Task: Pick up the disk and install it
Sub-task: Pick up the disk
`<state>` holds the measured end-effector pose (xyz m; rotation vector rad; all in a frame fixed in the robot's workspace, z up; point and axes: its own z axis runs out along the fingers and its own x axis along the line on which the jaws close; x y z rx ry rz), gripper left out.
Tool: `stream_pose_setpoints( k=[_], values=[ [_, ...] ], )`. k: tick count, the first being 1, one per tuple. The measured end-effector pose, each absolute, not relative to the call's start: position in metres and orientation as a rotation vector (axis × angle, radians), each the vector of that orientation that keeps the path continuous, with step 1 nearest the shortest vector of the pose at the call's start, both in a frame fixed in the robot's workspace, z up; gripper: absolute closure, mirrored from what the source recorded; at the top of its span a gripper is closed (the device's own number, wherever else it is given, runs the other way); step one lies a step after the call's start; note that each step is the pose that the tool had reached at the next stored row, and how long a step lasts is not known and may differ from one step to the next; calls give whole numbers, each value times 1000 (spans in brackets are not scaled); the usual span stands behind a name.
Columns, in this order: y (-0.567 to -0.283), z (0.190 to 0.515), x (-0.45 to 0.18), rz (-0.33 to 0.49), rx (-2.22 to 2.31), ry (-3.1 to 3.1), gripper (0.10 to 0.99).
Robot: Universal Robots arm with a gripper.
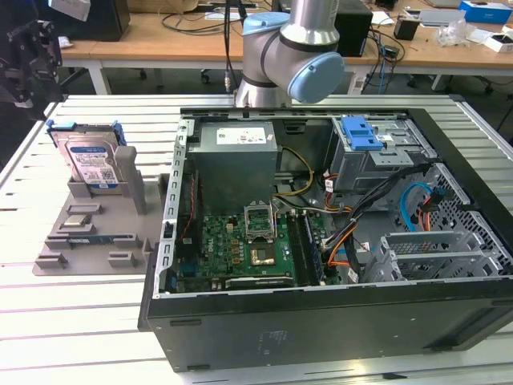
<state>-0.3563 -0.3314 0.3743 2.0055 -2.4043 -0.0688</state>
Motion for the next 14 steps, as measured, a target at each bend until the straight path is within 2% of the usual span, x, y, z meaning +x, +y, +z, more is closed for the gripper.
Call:
stream_pose_setpoints(
  k=[14],
  values=[
    [-325,350,-356,-69,2006,-2404,545]
  ],
)
